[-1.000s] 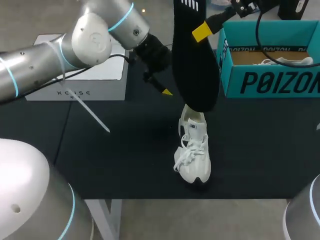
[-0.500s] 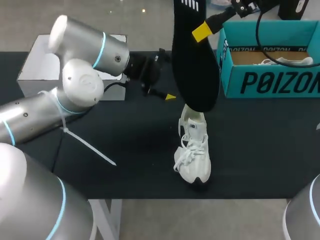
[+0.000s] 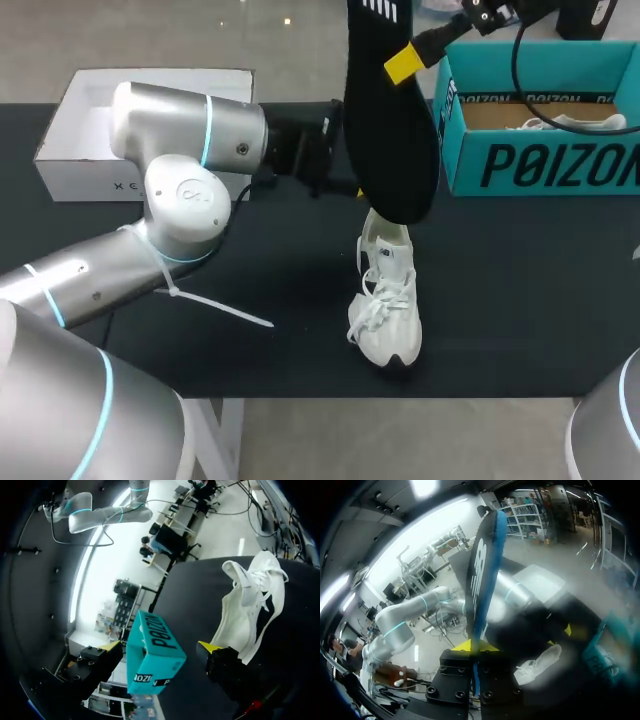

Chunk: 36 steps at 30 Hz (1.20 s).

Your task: Take the shoe out of the shoebox, open the shoe tongue, remove and reinsert the insole, then place the shoe into the shoebox

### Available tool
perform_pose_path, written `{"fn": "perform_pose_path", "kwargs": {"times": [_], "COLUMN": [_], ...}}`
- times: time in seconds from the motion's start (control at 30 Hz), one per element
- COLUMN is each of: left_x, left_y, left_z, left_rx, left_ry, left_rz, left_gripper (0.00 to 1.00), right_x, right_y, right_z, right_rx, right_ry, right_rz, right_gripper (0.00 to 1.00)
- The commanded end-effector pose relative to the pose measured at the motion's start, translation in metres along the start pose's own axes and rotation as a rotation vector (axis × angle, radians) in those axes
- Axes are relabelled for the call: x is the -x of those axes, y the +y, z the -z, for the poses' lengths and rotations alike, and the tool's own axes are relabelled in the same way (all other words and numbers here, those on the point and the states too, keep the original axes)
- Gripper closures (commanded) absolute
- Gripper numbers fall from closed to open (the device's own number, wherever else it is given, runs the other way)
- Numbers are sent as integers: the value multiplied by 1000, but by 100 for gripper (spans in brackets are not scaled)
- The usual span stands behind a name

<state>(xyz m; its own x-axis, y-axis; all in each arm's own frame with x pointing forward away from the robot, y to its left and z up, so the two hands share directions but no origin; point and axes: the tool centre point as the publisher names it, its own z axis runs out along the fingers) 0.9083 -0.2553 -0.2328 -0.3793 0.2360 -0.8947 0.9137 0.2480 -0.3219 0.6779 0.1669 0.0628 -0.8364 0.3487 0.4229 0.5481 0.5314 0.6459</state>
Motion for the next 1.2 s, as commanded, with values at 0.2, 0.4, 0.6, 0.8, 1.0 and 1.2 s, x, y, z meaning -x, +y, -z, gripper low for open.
{"fn": "perform_pose_path", "kwargs": {"times": [0.2,0.4,0.6,0.8,1.0,1.2], "left_x": [6,21,35,50,52,52], "left_y": [5,-10,-26,-38,-42,-42], "left_z": [9,-4,-4,7,14,14], "left_rx": [-151,-215,-256,-281,-304,-304], "left_ry": [-147,-195,-219,-248,-246,-246], "left_rz": [-93,-126,-166,-197,-213,-213], "left_gripper": [0,0,0,0,0,0], "right_x": [0,0,0,0,0,0], "right_y": [2,2,2,2,2,2], "right_z": [-1,-1,-1,-1,-1,-1], "right_rx": [-3,-3,-3,-3,-3,-3], "right_ry": [0,0,0,0,0,0], "right_rz": [-2,-2,-2,-2,-2,-2], "right_gripper": [100,100,100,100,100,100]}}
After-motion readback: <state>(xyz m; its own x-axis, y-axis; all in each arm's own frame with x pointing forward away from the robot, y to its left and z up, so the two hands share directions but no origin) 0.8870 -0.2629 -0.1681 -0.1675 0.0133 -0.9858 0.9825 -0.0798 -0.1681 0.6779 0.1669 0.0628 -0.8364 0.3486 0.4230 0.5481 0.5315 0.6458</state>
